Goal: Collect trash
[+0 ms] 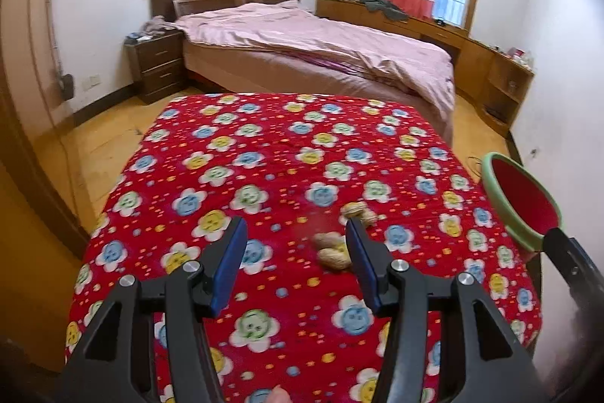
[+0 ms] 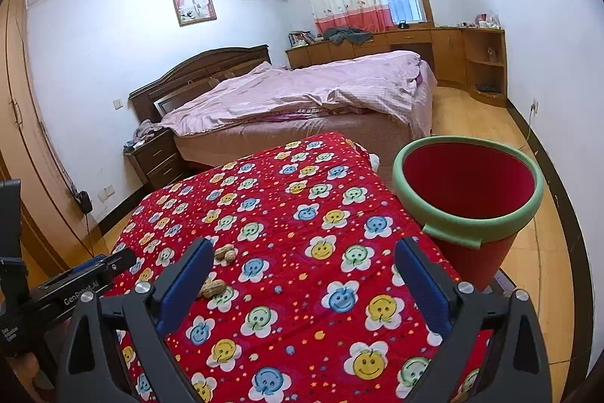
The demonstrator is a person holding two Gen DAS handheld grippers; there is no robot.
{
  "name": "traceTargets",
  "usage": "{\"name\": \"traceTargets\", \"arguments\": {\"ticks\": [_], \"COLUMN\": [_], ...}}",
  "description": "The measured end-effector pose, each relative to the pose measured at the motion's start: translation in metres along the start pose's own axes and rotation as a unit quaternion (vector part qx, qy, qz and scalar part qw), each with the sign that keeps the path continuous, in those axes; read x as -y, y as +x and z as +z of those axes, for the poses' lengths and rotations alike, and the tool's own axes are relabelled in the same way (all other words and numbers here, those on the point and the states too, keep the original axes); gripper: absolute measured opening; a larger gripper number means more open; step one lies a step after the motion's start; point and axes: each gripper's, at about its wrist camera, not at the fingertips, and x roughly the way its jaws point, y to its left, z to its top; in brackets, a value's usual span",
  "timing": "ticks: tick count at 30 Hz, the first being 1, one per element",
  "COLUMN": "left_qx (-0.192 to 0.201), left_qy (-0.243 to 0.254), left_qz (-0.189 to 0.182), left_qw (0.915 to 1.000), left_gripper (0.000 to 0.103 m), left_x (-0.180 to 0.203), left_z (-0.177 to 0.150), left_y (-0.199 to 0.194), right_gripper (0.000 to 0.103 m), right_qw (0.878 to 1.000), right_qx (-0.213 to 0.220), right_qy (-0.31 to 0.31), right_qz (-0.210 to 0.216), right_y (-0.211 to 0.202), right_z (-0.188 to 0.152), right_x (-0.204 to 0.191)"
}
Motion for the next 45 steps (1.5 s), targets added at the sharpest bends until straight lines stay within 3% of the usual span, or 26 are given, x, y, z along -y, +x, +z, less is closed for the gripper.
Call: {"name": "traceTargets", "arguments": {"ticks": [19,45], "left_qx": [0.029,0.034], "left_qy": [-0.008,-0.010], "left_qz": [0.033,0.037], "left_qw": [0.9990,0.9987], "left_gripper": [0.054,0.054], "left_x": [-0.009,-0.011], "left_z": [-0.015,-0.015], "left_y": [-0.002,-0.001], "right_gripper": [0.099,0.099], "right_qw": [1.000,1.000], "right_qx": [-0.001,-0.007], "right_qy": [-0.029,-0.027], "right_qz": [0.003,0.003], "right_y": [0.008,0.010], "right_z": [-0.021,-0.023], "right_x": [-0.016,-0.014]}}
